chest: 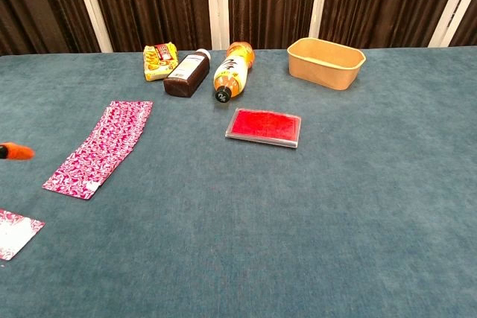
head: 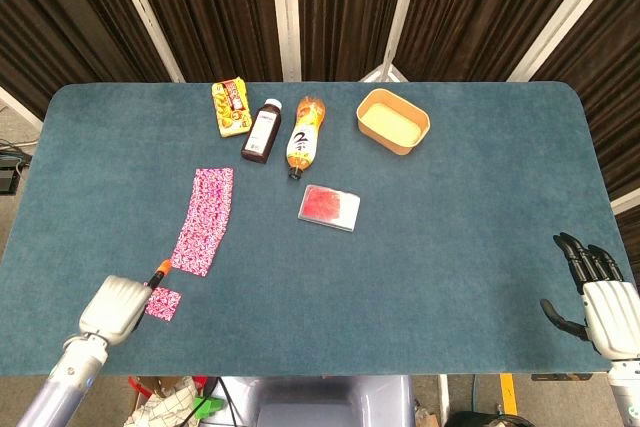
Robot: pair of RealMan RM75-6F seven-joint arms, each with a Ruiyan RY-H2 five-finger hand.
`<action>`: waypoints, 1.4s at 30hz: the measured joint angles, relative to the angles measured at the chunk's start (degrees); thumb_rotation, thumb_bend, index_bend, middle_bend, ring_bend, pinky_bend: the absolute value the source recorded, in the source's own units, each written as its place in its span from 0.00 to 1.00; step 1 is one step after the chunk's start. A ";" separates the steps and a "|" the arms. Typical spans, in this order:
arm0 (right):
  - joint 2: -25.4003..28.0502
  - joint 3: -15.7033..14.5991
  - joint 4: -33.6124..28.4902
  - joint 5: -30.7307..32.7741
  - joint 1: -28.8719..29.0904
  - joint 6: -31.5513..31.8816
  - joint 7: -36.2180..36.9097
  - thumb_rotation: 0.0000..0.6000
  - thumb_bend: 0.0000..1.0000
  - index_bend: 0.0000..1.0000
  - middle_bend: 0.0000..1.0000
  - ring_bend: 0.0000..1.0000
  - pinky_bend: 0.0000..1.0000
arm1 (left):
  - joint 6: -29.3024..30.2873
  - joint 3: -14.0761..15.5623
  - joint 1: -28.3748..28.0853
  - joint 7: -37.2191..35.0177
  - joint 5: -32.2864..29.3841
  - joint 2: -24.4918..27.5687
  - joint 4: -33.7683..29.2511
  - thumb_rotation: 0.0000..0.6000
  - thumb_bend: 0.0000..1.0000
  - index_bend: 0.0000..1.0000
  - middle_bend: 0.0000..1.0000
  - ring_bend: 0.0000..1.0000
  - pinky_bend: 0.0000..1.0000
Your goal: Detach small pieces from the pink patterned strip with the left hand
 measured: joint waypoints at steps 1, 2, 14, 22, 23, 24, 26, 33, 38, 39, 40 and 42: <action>0.00 0.03 0.02 0.16 -0.01 -0.06 0.05 1.00 0.31 0.00 0.11 0.18 0.14 | -1.02 -0.66 -0.65 -0.17 -0.73 -0.36 0.76 1.00 0.88 0.01 0.89 0.75 0.69; 0.00 0.06 0.03 0.31 -0.01 -0.13 0.08 1.00 0.31 0.00 0.11 0.18 0.14 | -2.13 -1.33 -1.35 -0.29 -1.66 -0.73 1.53 1.00 0.88 0.01 0.89 0.75 0.69; -0.01 0.13 0.01 0.72 -0.03 -0.35 0.03 1.00 0.31 0.00 0.11 0.18 0.14 | -10.18 -5.64 -9.29 5.04 -16.02 -6.79 7.80 1.00 0.88 0.01 0.89 0.75 0.69; 0.06 0.15 0.06 0.74 -0.09 -0.27 0.33 1.00 0.31 0.00 0.11 0.18 0.14 | -9.66 -4.34 -10.21 6.08 -17.35 -8.22 8.49 1.00 0.88 0.02 0.89 0.75 0.69; 0.05 0.14 0.05 0.75 -0.09 -0.29 0.37 1.00 0.31 0.00 0.11 0.18 0.14 | -9.62 -4.26 -10.29 6.20 -17.67 -8.28 8.54 1.00 0.88 0.02 0.89 0.75 0.69; 0.05 0.13 0.04 0.74 -0.09 -0.30 0.39 1.00 0.31 0.00 0.11 0.18 0.14 | -9.55 -4.16 -10.42 6.39 -18.16 -8.40 8.63 1.00 0.88 0.02 0.89 0.75 0.69; 0.05 0.16 0.05 0.75 -0.09 -0.28 0.38 1.00 0.31 0.00 0.11 0.18 0.14 | -9.44 -3.99 -10.63 6.63 -18.87 -8.60 8.80 1.00 0.88 0.02 0.89 0.75 0.69; 0.01 0.17 0.06 0.76 -0.08 -0.29 0.37 1.00 0.31 0.00 0.11 0.18 0.14 | -8.87 -3.20 -11.48 7.82 -21.34 -9.25 9.14 1.00 0.88 0.03 0.89 0.75 0.69; 0.03 0.27 0.09 0.83 -0.10 -0.19 0.47 1.00 0.31 0.00 0.11 0.18 0.14 | -8.06 -2.53 -11.87 8.55 -22.54 -9.40 9.10 1.00 0.88 0.03 0.89 0.75 0.69; 0.05 0.27 0.08 0.83 -0.10 -0.19 0.49 1.00 0.31 0.00 0.11 0.18 0.14 | -7.89 -2.36 -11.87 8.58 -22.62 -9.37 9.07 1.00 0.88 0.03 0.89 0.75 0.69; 0.05 0.27 0.08 0.83 -0.10 -0.18 0.49 1.00 0.31 0.00 0.11 0.18 0.14 | -7.71 -2.19 -11.85 8.58 -22.64 -9.30 9.04 1.00 0.88 0.03 0.89 0.75 0.69; 0.07 0.29 0.07 0.83 -0.08 -0.21 0.51 1.00 0.31 0.00 0.11 0.18 0.14 | -7.11 -1.64 -11.60 8.39 -22.54 -8.96 8.93 1.00 0.88 0.03 0.89 0.75 0.69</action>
